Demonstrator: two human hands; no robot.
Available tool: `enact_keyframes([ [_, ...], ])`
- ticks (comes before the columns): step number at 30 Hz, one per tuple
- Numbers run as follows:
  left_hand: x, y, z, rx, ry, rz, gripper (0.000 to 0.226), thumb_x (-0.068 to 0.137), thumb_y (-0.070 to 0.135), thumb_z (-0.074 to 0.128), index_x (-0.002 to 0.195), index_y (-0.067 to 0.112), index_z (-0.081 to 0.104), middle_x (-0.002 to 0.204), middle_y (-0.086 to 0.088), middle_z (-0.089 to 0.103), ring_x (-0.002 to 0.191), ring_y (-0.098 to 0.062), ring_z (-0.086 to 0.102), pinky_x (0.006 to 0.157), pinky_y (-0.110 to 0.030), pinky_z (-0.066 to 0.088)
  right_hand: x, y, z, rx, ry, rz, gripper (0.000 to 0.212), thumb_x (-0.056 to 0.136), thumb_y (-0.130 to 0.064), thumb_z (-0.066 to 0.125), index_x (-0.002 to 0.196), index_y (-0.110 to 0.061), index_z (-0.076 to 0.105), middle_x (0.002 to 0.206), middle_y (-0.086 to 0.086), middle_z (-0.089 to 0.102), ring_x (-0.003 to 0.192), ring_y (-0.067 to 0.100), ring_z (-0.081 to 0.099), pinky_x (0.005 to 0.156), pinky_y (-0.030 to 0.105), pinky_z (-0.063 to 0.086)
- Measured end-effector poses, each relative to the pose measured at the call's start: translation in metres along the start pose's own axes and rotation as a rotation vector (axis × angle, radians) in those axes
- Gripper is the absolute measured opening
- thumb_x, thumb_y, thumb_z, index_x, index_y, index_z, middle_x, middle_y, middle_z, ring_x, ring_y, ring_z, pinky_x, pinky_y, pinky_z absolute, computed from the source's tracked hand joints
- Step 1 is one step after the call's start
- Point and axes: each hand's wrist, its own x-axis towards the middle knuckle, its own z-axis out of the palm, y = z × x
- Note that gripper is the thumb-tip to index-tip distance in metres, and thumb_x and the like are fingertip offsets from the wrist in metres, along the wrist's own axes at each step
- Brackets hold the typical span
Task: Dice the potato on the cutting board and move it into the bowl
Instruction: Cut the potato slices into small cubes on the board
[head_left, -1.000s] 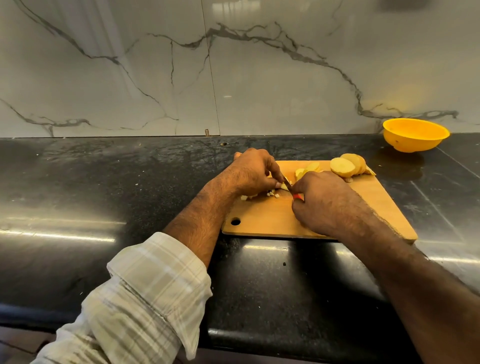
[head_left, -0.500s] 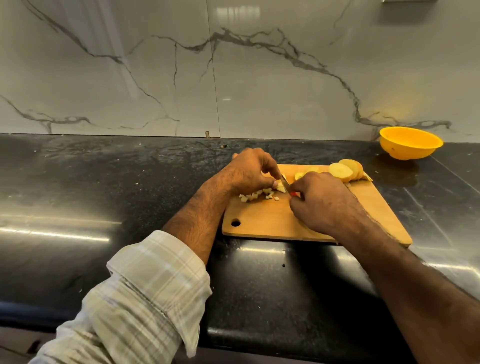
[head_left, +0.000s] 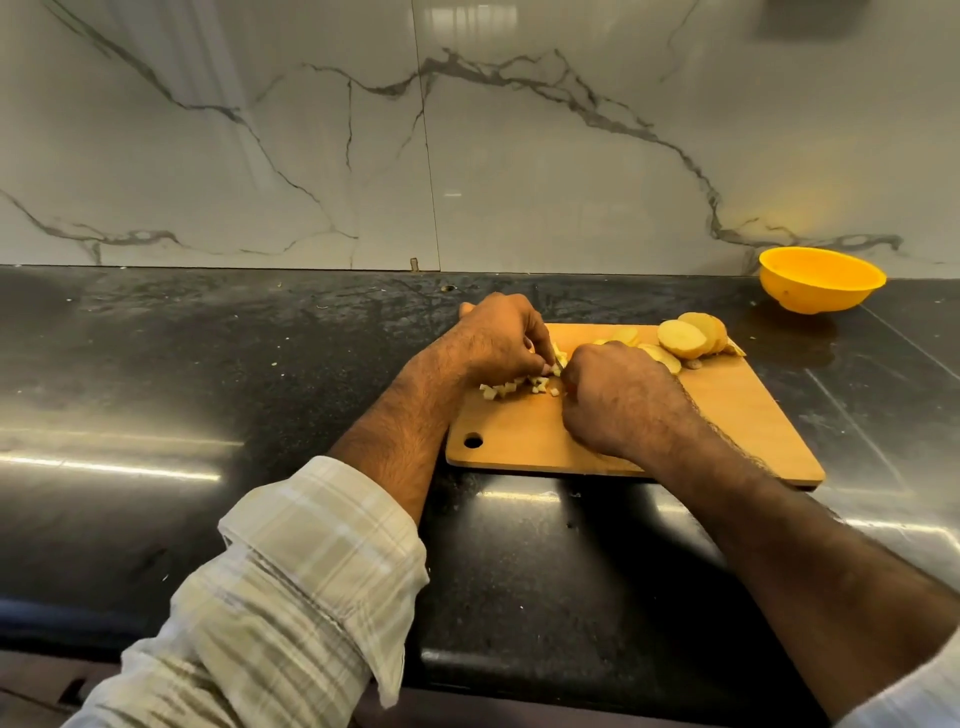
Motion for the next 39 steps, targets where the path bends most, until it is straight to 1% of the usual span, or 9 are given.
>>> enact_keyframes([
  [3,-0.004,-0.008,-0.006,-0.068,0.034,0.039,0.009,0.084,0.029,0.087,0.082,0.037,0.083,0.087,0.024,0.074,0.098,-0.002,0.064,0.106,-0.058,0.046,-0.002,0.012,-0.001,0.088,0.065,0.01,0.036,0.097,-0.034,0.062,0.131,-0.027,0.07,0.121,-0.002,0.069,0.105,0.019,0.061,0.084,0.036,0.059],
  [6,-0.004,-0.015,-0.012,-0.124,0.094,0.042,0.01,0.089,0.023,0.081,0.085,0.032,0.081,0.093,0.017,0.074,0.096,-0.004,0.064,0.099,-0.054,0.055,-0.007,0.019,-0.004,0.147,0.126,0.001,0.04,0.097,-0.036,0.06,0.134,-0.028,0.07,0.123,-0.004,0.071,0.104,0.018,0.062,0.084,0.038,0.061],
  [9,0.0,-0.02,-0.008,-0.037,0.098,-0.012,0.009,0.087,0.029,0.081,0.082,0.036,0.08,0.094,0.02,0.071,0.098,-0.003,0.061,0.106,-0.062,0.044,-0.01,0.015,-0.003,0.132,0.102,-0.022,0.041,0.097,-0.038,0.062,0.137,-0.029,0.067,0.124,-0.002,0.07,0.104,0.018,0.062,0.083,0.037,0.06],
  [14,0.004,-0.017,-0.004,0.057,0.049,-0.036,0.009,0.09,0.029,0.078,0.088,0.038,0.082,0.104,0.019,0.068,0.107,-0.01,0.059,0.112,-0.061,0.033,-0.012,0.006,0.001,0.028,0.029,0.006,0.04,0.095,-0.037,0.063,0.134,-0.028,0.067,0.123,0.0,0.067,0.105,0.021,0.062,0.082,0.037,0.058],
  [19,0.004,-0.017,-0.003,0.022,0.019,-0.028,0.014,0.086,0.026,0.078,0.083,0.039,0.081,0.101,0.021,0.069,0.103,-0.008,0.061,0.104,-0.059,0.046,-0.003,-0.009,0.001,-0.019,0.014,-0.003,0.036,0.096,-0.031,0.067,0.13,-0.023,0.062,0.121,0.003,0.063,0.105,0.021,0.058,0.089,0.042,0.059],
  [24,-0.001,-0.02,-0.005,-0.032,0.086,0.019,0.01,0.087,0.029,0.077,0.086,0.038,0.08,0.096,0.024,0.07,0.1,-0.003,0.063,0.104,-0.059,0.046,-0.003,0.008,0.004,0.093,0.076,-0.02,0.035,0.097,-0.038,0.059,0.129,-0.027,0.07,0.119,-0.003,0.068,0.102,0.019,0.06,0.081,0.036,0.057],
  [28,-0.005,-0.022,-0.012,-0.083,0.198,-0.015,0.01,0.096,0.033,0.072,0.102,0.027,0.078,0.1,0.014,0.071,0.096,-0.004,0.065,0.093,-0.045,0.06,-0.009,0.028,-0.005,0.118,0.189,0.04,0.039,0.098,-0.041,0.057,0.133,-0.026,0.069,0.121,0.001,0.07,0.098,0.02,0.062,0.079,0.036,0.058],
  [33,-0.004,-0.03,-0.011,0.049,0.176,-0.13,0.027,0.099,0.047,0.067,0.108,0.024,0.076,0.104,0.005,0.072,0.098,-0.012,0.066,0.088,-0.038,0.058,-0.012,0.02,-0.001,0.084,0.078,0.065,0.039,0.094,-0.037,0.059,0.13,-0.028,0.069,0.121,0.001,0.069,0.103,0.023,0.064,0.086,0.039,0.059],
  [39,-0.003,-0.028,-0.01,-0.072,0.178,-0.128,0.024,0.1,0.044,0.068,0.102,0.022,0.078,0.1,0.004,0.073,0.096,-0.011,0.067,0.081,-0.032,0.056,-0.009,0.021,-0.003,0.148,0.078,0.02,0.043,0.096,-0.043,0.061,0.137,-0.032,0.066,0.129,-0.005,0.068,0.109,0.018,0.062,0.091,0.04,0.059],
])
